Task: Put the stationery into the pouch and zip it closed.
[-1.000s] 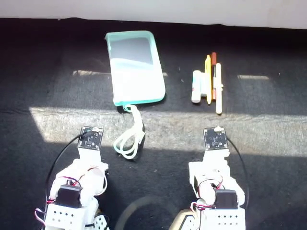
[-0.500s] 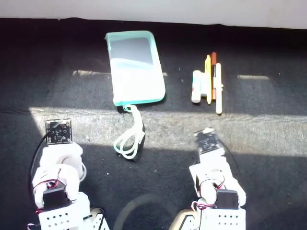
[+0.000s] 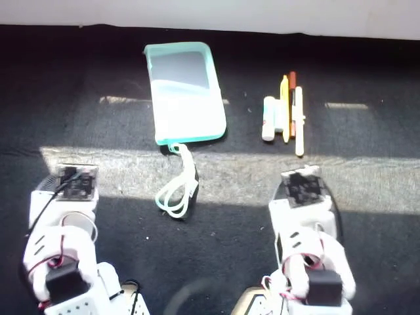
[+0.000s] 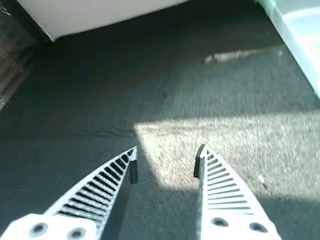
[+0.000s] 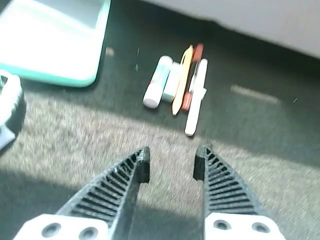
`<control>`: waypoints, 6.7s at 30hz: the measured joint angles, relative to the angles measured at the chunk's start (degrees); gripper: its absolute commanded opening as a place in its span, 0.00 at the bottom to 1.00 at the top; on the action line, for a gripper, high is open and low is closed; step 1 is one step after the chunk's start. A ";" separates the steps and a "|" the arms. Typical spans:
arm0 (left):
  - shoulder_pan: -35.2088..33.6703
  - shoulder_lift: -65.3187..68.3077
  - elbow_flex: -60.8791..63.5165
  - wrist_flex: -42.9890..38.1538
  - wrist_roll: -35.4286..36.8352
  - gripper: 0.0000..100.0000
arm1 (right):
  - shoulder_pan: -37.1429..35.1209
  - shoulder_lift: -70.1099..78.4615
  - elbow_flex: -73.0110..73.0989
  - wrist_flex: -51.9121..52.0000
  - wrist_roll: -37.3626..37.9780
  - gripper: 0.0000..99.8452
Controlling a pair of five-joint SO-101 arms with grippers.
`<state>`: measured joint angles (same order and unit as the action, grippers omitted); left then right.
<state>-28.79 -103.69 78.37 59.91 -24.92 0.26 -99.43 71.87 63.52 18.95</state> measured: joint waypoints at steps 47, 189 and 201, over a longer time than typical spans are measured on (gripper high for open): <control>5.71 58.90 -46.77 23.91 17.41 0.20 | -35.25 144.09 -115.52 22.95 -37.10 0.17; 29.98 55.03 -57.85 12.13 28.31 0.01 | -33.41 105.32 -124.75 37.19 -6.77 0.01; 29.98 55.03 -57.85 13.19 28.48 0.01 | -12.75 105.32 -124.75 37.19 0.18 0.01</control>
<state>1.19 -48.66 20.53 73.10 3.56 -12.48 5.89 -52.88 100.70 19.12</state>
